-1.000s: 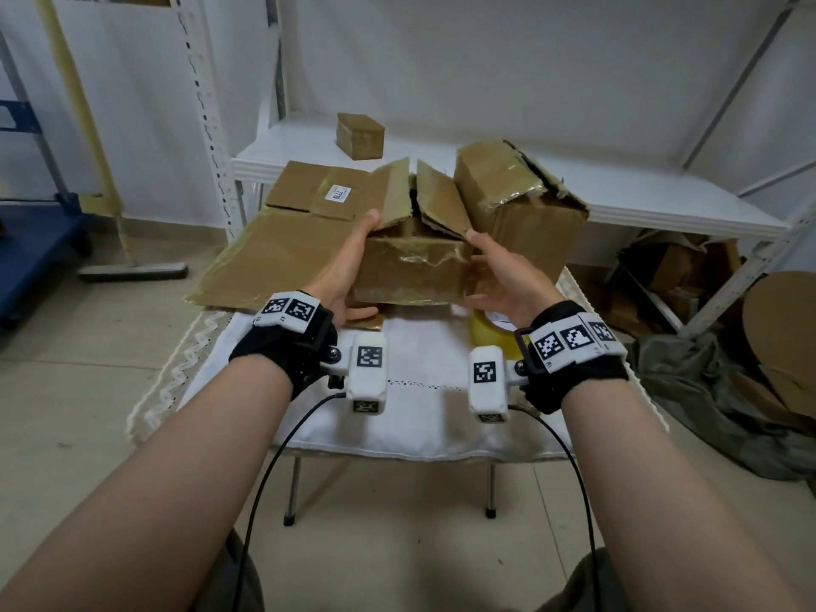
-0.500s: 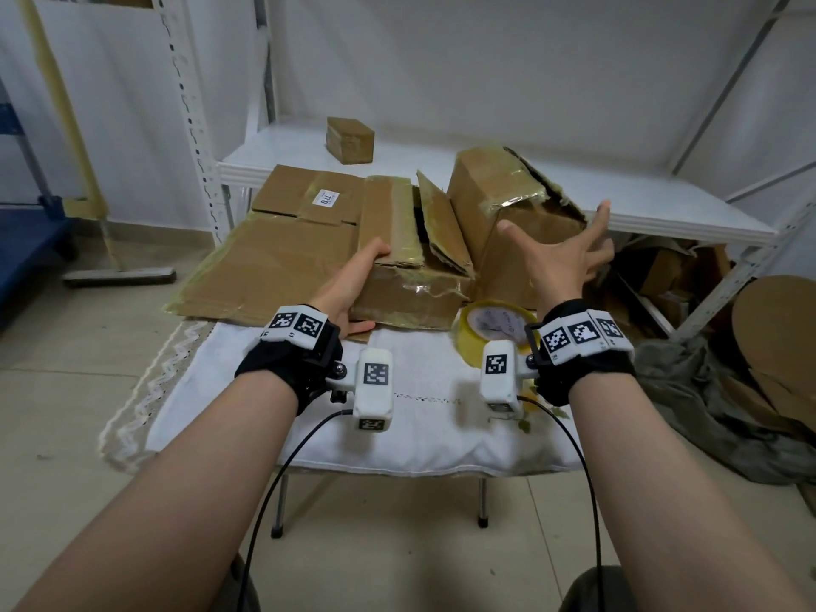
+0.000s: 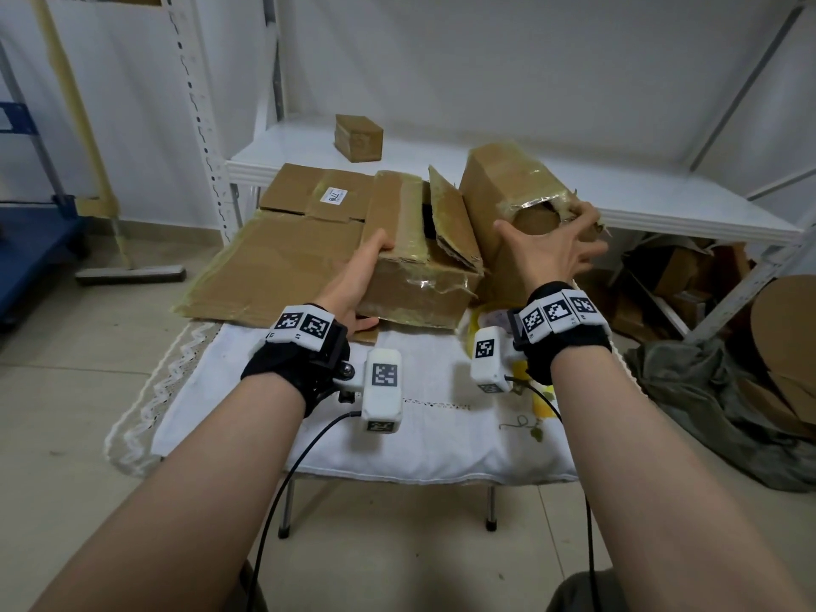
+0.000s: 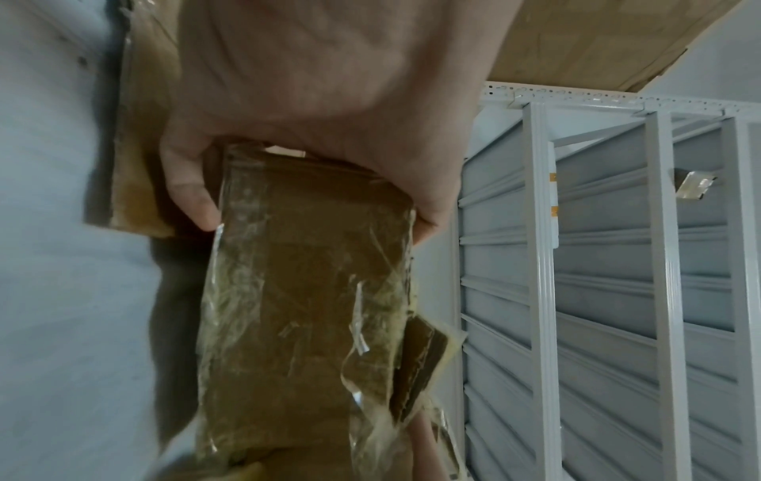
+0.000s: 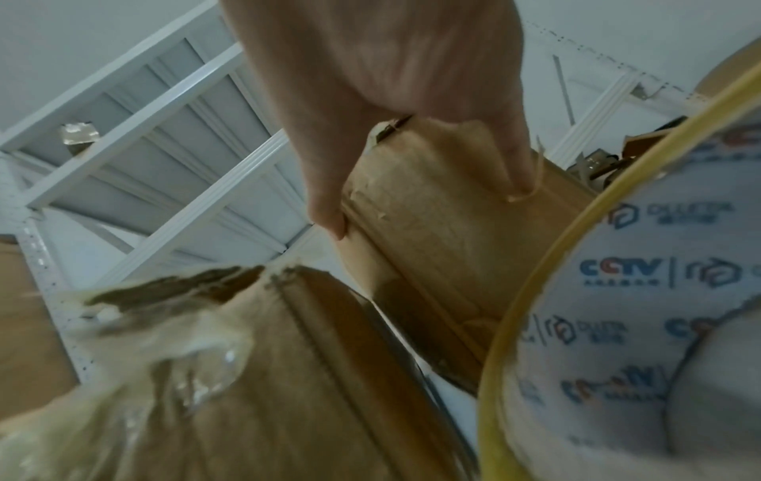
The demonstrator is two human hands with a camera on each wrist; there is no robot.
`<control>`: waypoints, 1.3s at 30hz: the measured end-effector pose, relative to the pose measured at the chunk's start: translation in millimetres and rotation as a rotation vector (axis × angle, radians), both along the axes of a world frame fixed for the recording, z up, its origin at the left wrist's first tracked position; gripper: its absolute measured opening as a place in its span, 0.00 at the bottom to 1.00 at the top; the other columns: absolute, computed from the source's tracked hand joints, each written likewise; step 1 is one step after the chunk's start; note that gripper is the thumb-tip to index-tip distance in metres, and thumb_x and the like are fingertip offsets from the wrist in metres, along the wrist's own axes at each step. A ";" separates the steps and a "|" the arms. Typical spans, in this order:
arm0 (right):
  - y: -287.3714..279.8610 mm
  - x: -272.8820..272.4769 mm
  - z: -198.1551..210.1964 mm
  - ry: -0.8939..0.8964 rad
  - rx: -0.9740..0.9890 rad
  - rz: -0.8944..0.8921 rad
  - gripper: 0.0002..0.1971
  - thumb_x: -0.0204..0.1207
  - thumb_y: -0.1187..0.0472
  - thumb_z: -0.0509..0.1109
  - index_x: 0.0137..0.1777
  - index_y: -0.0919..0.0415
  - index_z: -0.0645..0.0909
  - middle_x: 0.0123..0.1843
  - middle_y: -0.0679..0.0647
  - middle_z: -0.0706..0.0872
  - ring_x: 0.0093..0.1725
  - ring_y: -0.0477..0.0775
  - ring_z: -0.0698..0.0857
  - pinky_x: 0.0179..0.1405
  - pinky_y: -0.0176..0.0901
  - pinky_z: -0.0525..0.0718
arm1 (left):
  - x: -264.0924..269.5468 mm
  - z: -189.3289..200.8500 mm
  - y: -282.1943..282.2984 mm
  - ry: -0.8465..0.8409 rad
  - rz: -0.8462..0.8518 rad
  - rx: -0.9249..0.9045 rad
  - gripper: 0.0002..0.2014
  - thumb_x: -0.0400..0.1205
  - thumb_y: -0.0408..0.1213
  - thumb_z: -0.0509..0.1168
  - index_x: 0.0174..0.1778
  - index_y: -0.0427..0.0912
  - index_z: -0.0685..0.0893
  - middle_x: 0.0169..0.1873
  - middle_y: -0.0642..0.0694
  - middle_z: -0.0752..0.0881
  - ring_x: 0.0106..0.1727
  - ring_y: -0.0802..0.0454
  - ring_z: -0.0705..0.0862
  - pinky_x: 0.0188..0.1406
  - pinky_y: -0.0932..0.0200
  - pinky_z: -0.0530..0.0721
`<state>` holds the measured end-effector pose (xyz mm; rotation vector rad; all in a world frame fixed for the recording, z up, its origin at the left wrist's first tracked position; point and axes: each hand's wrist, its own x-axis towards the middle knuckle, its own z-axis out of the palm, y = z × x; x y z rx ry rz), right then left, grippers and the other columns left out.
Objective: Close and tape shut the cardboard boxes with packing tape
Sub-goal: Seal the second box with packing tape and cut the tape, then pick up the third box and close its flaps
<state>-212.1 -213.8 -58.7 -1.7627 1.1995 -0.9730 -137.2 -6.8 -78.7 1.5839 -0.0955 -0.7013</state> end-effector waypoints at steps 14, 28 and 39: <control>-17.0 -30.3 26.8 -0.211 -0.092 -0.150 0.46 0.57 0.39 0.84 0.73 0.46 0.65 0.71 0.59 0.62 0.61 0.59 0.68 0.48 0.52 0.76 | 3.9 4.0 -33.6 -0.034 0.127 -0.201 0.45 0.57 0.73 0.68 0.69 0.57 0.76 0.63 0.47 0.84 0.62 0.48 0.83 0.48 0.47 0.82; -34.1 -33.7 2.3 0.017 -0.066 -0.086 0.47 0.59 0.46 0.86 0.74 0.49 0.63 0.75 0.62 0.60 0.73 0.68 0.67 0.49 0.53 0.72 | 17.8 -47.5 -82.9 -0.059 -0.014 -0.196 0.63 0.52 0.83 0.69 0.81 0.56 0.64 0.77 0.46 0.76 0.73 0.45 0.79 0.72 0.39 0.78; -38.2 -44.6 2.1 0.012 0.041 0.044 0.48 0.71 0.50 0.80 0.85 0.38 0.54 0.84 0.71 0.54 0.83 0.75 0.61 0.77 0.66 0.70 | 15.7 -53.6 -81.0 -0.353 -0.021 -0.026 0.49 0.73 0.73 0.63 0.86 0.49 0.59 0.79 0.45 0.73 0.78 0.46 0.74 0.79 0.43 0.70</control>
